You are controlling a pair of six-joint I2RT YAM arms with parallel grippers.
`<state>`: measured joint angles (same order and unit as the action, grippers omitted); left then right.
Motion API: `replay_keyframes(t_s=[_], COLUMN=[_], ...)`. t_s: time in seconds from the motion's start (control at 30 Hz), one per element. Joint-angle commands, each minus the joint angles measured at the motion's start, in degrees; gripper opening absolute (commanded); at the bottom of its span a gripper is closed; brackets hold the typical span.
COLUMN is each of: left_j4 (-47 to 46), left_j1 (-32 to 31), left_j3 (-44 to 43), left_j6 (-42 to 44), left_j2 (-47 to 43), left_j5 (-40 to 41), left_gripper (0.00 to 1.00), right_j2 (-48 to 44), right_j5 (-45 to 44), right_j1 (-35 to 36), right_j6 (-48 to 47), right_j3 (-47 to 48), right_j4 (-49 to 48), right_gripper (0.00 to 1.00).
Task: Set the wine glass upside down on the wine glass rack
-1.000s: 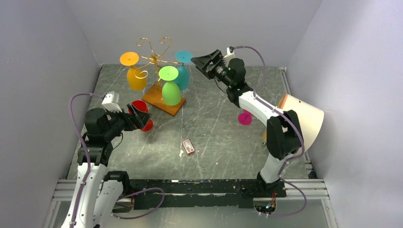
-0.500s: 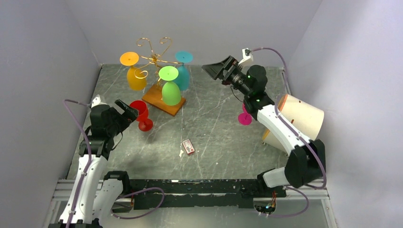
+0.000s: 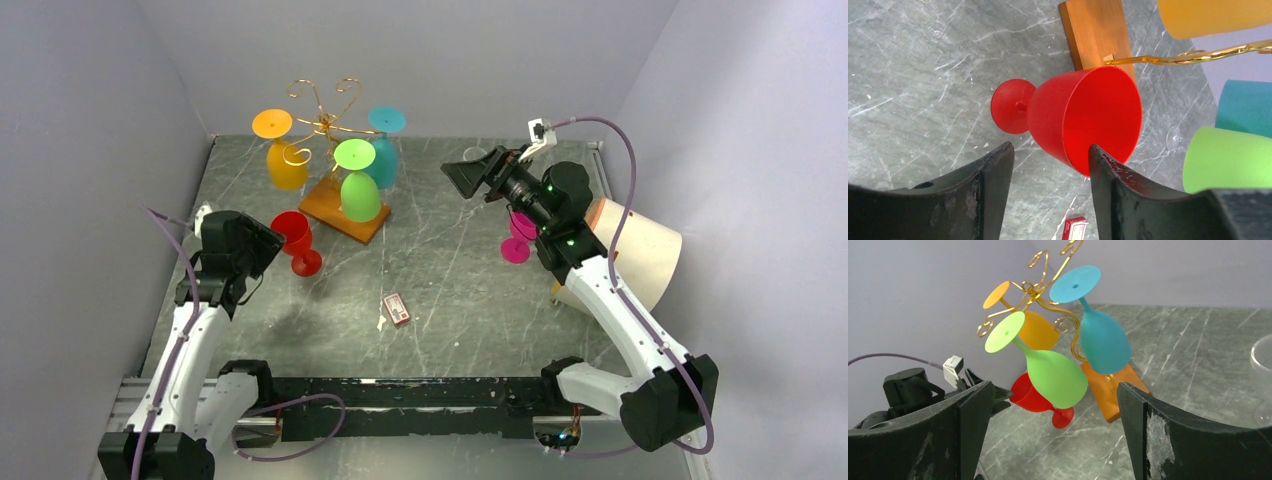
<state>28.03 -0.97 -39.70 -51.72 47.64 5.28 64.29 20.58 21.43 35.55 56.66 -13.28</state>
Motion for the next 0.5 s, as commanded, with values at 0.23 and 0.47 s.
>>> replay_keyframes(t_s=[0.23,0.47], left_j4=[-4.14,-1.39], left_j1=[-0.35,-0.35], left_j3=[-0.50,-1.85], left_j6=[0.07,1.39], left_j2=[3.10,2.96], left_j5=[-0.26,1.28], left_gripper=[0.41,0.22], right_j2=[-1.61,-2.49], right_j5=[1.21,0.55], right_j1=[-0.16,-0.08], right_j6=[-1.22,-1.06], right_j3=[-0.97,-1.64], right_j4=[2.01,2.09], right_gripper=[0.90,0.89])
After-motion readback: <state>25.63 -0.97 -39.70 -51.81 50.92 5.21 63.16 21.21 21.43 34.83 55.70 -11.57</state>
